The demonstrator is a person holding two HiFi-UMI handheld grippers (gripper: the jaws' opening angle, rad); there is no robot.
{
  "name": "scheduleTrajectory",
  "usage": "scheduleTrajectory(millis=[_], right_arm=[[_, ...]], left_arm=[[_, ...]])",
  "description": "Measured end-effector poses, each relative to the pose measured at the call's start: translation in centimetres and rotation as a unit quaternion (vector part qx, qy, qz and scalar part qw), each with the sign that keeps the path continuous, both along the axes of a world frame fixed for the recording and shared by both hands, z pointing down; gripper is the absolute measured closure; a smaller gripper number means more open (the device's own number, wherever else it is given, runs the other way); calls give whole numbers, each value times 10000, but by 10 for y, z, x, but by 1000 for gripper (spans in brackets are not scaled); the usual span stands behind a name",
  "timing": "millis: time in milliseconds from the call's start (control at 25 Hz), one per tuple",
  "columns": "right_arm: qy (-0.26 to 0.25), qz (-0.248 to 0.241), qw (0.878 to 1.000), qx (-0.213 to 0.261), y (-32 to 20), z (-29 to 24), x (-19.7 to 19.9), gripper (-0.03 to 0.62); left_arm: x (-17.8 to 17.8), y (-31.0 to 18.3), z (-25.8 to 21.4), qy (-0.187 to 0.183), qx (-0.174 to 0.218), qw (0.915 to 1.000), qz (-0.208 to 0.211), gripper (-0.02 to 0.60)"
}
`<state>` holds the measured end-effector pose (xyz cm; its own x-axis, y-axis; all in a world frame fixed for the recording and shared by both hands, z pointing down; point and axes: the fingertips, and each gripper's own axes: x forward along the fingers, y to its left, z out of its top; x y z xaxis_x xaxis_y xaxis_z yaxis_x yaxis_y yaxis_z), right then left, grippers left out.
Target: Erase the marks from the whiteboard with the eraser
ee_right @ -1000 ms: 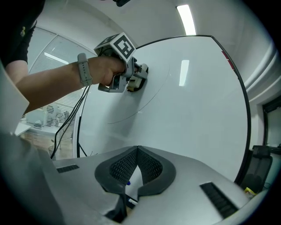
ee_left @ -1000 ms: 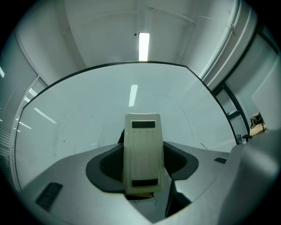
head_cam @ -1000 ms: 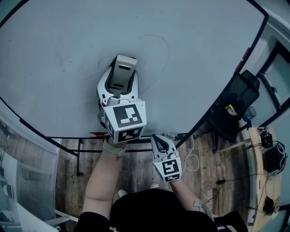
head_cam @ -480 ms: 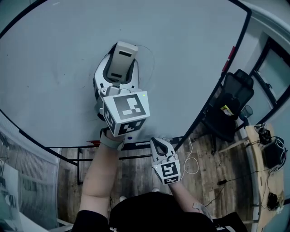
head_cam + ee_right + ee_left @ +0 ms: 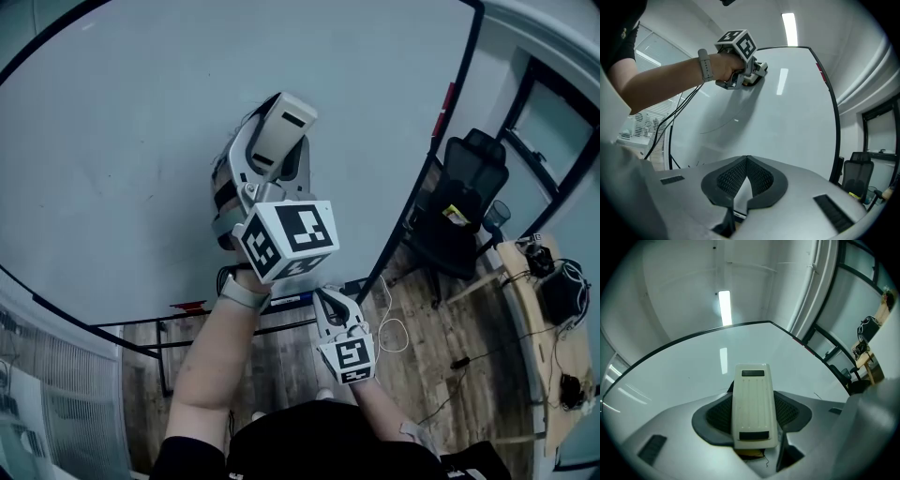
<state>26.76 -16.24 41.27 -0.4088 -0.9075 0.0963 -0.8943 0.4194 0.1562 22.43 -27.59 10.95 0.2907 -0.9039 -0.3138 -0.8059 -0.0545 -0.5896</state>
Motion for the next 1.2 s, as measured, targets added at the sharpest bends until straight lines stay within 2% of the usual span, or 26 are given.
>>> scheduleTrajectory(millis=[240,560,1040,1200], right_arm=[[-16,165,9998,-77,4,7,5,568],[18,63,9998,-199,11,17,-16,568],[116,-189,9992,-333,21,28,-55,568],[149,-248,9988,-383,26,33,-67,568]], left_arm=[[16,0,41,-346,-167,9992,96,319],[4,2,116,-777,-490,9958,-25,319],[-49,6,209,-1028,-1092,9883,-287,319],[-77,8,233,-985,-1382,9846,-430,319]])
